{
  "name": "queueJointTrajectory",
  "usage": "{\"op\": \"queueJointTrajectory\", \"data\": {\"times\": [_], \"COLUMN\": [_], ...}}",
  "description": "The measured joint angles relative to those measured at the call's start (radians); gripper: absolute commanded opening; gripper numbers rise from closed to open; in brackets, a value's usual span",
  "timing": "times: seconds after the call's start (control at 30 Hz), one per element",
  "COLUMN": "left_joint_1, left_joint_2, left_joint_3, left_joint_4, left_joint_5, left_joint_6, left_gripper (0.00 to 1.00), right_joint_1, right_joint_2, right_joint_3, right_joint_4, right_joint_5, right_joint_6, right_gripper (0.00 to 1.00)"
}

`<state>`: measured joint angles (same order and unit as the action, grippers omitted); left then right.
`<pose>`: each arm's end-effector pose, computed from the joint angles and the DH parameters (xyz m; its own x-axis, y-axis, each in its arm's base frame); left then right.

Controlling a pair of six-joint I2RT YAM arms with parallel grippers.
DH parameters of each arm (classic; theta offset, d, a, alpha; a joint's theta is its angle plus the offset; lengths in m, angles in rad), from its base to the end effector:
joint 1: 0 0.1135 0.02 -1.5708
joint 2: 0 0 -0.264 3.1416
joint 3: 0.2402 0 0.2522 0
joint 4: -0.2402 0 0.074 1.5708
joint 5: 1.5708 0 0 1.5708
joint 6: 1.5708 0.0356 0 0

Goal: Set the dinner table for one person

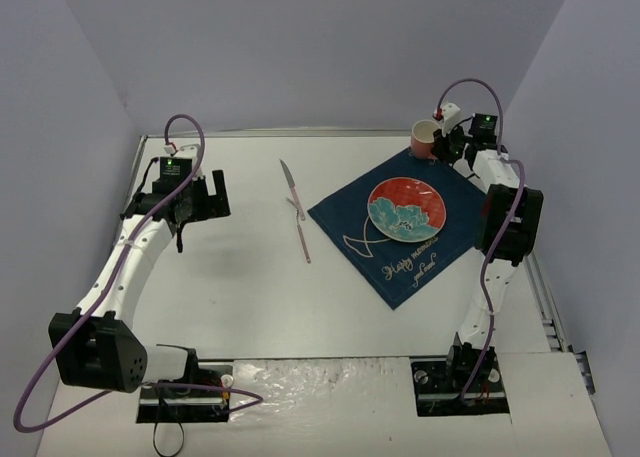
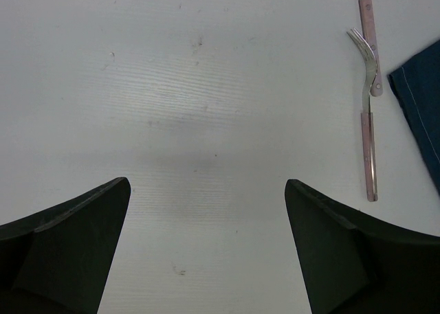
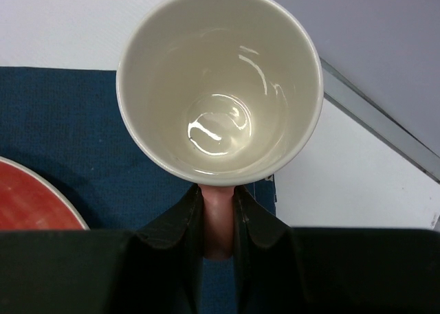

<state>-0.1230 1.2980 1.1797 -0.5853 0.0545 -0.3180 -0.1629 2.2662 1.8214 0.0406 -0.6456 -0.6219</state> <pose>0.2804 -0.0366 0.3275 -0.6611 -0.2328 -0.7133 -0.0452 0.9613 -0.2719 0.5267 -0.0649 0.2247 -0.0729 -0.4596 -0.8851 -0.5645 0.7507 -0.3433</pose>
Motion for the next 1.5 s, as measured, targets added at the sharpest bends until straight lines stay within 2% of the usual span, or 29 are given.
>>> {"op": "queueJointTrajectory", "data": {"times": [0.37,0.6,0.8,0.93,1.13,1.33,1.5], "left_joint_1": [0.0,0.0,0.0,0.0,0.0,0.0,0.0], "left_joint_2": [0.006,0.008,0.009,0.01,0.01,0.01,0.009], "left_joint_3": [0.0,0.0,0.0,0.0,0.0,0.0,0.0], "left_joint_4": [0.0,0.0,0.0,0.0,0.0,-0.003,-0.013], "left_joint_5": [-0.003,-0.003,-0.003,-0.003,-0.003,-0.003,-0.003], "left_joint_6": [0.001,0.001,0.001,0.002,0.002,0.002,0.0], "left_gripper": [0.93,0.93,0.93,0.93,0.93,0.93,0.93], "right_joint_1": [-0.009,-0.009,-0.015,-0.02,-0.021,-0.015,0.002], "right_joint_2": [0.056,0.062,0.069,0.069,0.068,0.023,-0.134], "right_joint_3": [0.02,0.021,0.023,0.023,0.023,-0.011,-0.168], "right_joint_4": [0.001,0.002,0.011,0.034,0.048,0.066,0.165], "right_joint_5": [-0.025,-0.032,-0.044,-0.044,-0.039,0.003,0.062], "right_joint_6": [-0.012,-0.017,-0.023,-0.032,-0.033,0.022,0.134], "right_gripper": [0.0,0.06,0.3,0.55,0.79,0.88,0.93]}}
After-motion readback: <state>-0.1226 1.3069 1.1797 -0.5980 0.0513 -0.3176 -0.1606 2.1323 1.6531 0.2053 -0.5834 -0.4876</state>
